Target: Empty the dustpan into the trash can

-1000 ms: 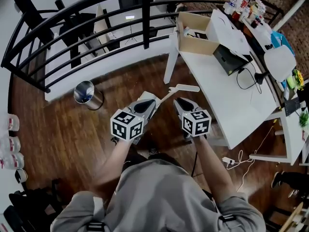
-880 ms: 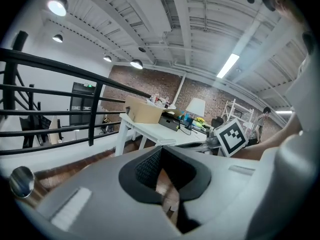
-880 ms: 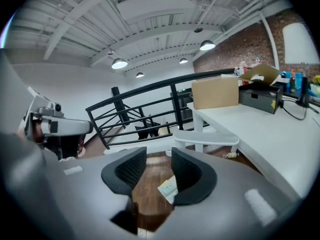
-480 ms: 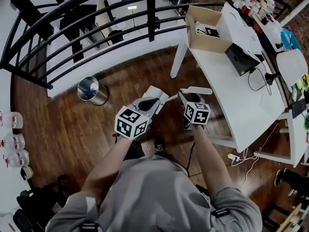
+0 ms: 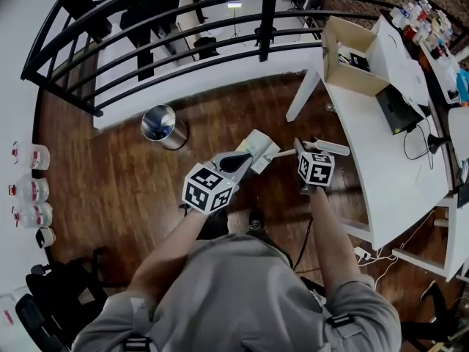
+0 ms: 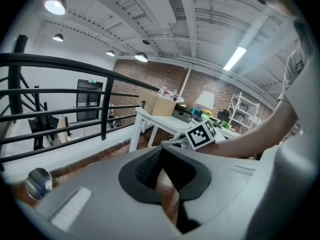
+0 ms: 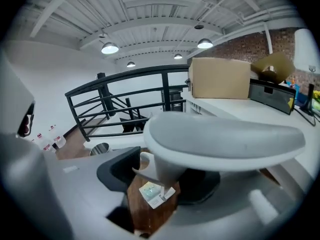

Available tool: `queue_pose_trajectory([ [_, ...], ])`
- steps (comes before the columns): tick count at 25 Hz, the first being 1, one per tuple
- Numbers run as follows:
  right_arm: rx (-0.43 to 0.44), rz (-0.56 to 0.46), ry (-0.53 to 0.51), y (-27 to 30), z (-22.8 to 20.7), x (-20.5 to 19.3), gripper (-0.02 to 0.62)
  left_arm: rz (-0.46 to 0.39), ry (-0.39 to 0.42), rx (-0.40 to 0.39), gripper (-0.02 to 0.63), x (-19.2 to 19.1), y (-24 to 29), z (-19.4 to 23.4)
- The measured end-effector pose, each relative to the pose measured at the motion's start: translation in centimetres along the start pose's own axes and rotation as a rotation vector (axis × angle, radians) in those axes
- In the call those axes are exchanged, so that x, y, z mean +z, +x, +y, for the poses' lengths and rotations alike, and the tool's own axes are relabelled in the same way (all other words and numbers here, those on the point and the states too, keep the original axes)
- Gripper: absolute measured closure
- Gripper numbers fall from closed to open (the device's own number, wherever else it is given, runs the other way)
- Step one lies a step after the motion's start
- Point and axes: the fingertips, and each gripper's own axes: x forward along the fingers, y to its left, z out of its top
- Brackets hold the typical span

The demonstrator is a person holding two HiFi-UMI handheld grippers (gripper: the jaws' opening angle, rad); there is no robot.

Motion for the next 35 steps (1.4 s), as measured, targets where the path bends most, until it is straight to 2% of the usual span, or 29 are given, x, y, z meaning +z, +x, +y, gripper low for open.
queue_pose_trajectory([
  [10,0.03,-0.093,-0.043,-0.7,2.6,4.7,0.39,-0.031,-0.048,0.095,0.601,-0.9,-3.2,3.1],
  [17,0.119,-0.169,-0.083,-2.2,5.9,9.7,0.39,-0.048,-0.081,0.156,0.601,-2.1,-4.9,4.6],
  [23,0.239,-0.252,-0.146,-4.3,12.1,15.3,0.39,-0.091,-0.072,0.233,0.601,-1.9,-7.7,7.1],
  [26,0.305,-0.288,-0.181,-5.6,16.3,18.3,0.39,-0.09,-0.057,0.294,0.601,-2.0,-10.2,9.7],
  [35,0.46,-0.439,-0.199,-8.1,26.5,28.6,0.39,-0.166,-0.103,0.448,0.601,-0.4,-17.6,18.3],
])
